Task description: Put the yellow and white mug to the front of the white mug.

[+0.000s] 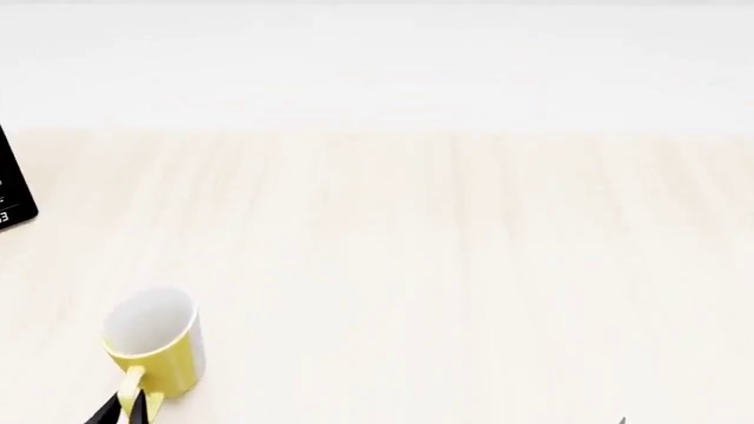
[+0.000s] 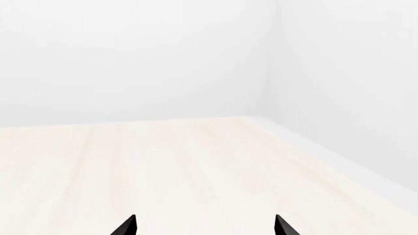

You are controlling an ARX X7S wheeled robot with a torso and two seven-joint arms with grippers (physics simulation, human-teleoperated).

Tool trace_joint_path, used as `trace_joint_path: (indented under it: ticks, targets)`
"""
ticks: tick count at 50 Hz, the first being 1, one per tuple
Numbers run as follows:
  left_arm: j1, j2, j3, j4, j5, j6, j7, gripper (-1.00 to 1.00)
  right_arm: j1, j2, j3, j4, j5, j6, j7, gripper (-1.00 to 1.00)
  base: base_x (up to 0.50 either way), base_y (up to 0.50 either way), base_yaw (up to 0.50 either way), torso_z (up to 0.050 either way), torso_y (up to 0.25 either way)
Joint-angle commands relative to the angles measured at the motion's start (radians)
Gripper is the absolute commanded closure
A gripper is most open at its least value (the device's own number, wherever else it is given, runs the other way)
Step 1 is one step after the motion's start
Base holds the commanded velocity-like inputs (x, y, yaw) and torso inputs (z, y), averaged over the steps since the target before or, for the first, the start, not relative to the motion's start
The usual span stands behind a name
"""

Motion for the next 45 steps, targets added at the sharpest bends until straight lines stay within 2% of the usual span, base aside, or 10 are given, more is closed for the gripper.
trace_joint_path:
  ticks: [1, 7, 11, 13, 14, 17, 22, 26, 38, 45]
  targets:
    - [-0.115, -0.042, -0.004, -0.098, -0.046, 0.011, 0.088, 1.0, -0.002, 0.005, -0.005, -0.006, 0.001, 0.001, 0.007, -1.0, 0.0, 0.0, 0.0, 0.0, 0.0]
    - [-0.237, -0.079, -0.002, -0.222, -0.139, 0.086, 0.307, 1.0, 0.001, 0.008, -0.01, 0.001, 0.002, -0.001, 0.006, -1.0, 0.0, 0.0, 0.0, 0.0, 0.0]
    - [-0.386, -0.09, -0.01, -0.41, -0.25, 0.043, 0.498, 1.0, 0.0, 0.01, -0.009, 0.0, 0.002, -0.001, 0.01, -1.0, 0.0, 0.0, 0.0, 0.0, 0.0]
    - [-0.426, -0.09, 0.005, -0.49, -0.217, 0.096, 0.532, 1.0, 0.002, 0.011, -0.011, 0.003, 0.001, -0.001, 0.011, -1.0, 0.0, 0.0, 0.0, 0.0, 0.0]
    - [-0.451, -0.092, 0.008, -0.536, -0.242, 0.111, 0.61, 1.0, 0.005, 0.011, -0.012, 0.006, 0.002, -0.001, 0.011, -1.0, 0.0, 0.0, 0.0, 0.0, 0.0]
    - [-0.487, -0.087, 0.012, -0.62, -0.258, 0.154, 0.706, 1.0, 0.007, 0.012, -0.013, 0.014, 0.003, -0.004, 0.011, -1.0, 0.0, 0.0, 0.0, 0.0, 0.0]
    - [-0.51, -0.091, 0.037, -0.656, -0.258, 0.185, 0.804, 1.0, 0.002, 0.014, -0.014, 0.007, 0.004, -0.005, 0.013, -1.0, 0.0, 0.0, 0.0, 0.0, 0.002]
    - [-0.535, -0.107, 0.058, -0.662, -0.265, 0.152, 0.864, 1.0, 0.003, 0.015, -0.015, 0.011, 0.006, -0.008, 0.014, -1.0, 0.0, 0.0, 0.0, 0.0, 0.0]
    - [-0.651, -0.145, 0.059, -0.782, -0.396, 0.021, 1.185, 1.0, 0.005, 0.02, -0.02, 0.017, 0.007, -0.01, 0.018, -1.0, 0.0, 0.0, 0.0, 0.0, 0.0]
    - [-0.642, -0.144, 0.074, -0.724, -0.419, -0.02, 1.227, 1.0, 0.002, 0.022, -0.022, 0.014, 0.01, -0.013, 0.02, -1.0, 0.0, 0.0, 0.0, 0.0, 0.0]
